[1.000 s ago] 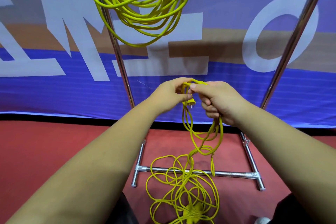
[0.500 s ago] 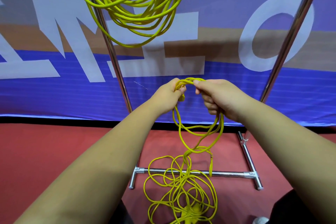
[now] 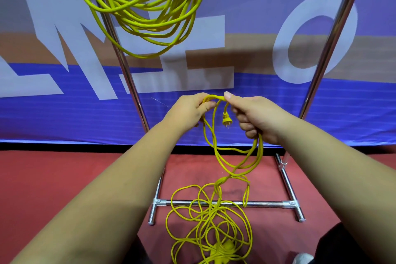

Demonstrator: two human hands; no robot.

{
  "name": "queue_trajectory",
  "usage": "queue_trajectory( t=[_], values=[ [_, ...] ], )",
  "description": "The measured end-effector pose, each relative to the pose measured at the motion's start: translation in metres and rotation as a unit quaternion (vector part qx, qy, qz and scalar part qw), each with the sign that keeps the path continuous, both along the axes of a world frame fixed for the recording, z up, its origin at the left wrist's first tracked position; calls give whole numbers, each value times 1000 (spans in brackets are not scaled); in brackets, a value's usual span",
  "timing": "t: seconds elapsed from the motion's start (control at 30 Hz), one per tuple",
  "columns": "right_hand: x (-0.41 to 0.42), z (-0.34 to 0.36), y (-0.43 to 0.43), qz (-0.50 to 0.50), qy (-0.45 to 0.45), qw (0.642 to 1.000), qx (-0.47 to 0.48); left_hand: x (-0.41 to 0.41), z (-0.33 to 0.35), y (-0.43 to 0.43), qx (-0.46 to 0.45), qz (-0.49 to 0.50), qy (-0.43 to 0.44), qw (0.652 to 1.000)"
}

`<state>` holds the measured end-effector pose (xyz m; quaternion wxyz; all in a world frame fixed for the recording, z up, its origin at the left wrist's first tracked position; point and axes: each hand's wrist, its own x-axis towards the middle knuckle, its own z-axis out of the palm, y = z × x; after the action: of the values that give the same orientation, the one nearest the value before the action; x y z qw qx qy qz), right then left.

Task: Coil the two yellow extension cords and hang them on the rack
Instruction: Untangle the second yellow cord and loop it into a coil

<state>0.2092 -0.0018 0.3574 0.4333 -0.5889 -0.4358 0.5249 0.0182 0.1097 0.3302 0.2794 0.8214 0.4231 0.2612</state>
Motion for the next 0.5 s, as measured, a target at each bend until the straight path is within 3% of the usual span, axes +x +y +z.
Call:
queue_trajectory(
  t=[0.2, 0.33, 0.5],
  values=[
    [6, 0, 1, 6, 42, 999, 3, -5, 10, 8, -10, 1, 1, 1000],
    [9, 1, 1, 41, 29, 999, 19, -19, 19, 13, -123, 24, -96, 987],
    [4, -2, 5, 62, 12, 998, 10, -29, 24, 16, -146, 68, -140, 977]
  ],
)
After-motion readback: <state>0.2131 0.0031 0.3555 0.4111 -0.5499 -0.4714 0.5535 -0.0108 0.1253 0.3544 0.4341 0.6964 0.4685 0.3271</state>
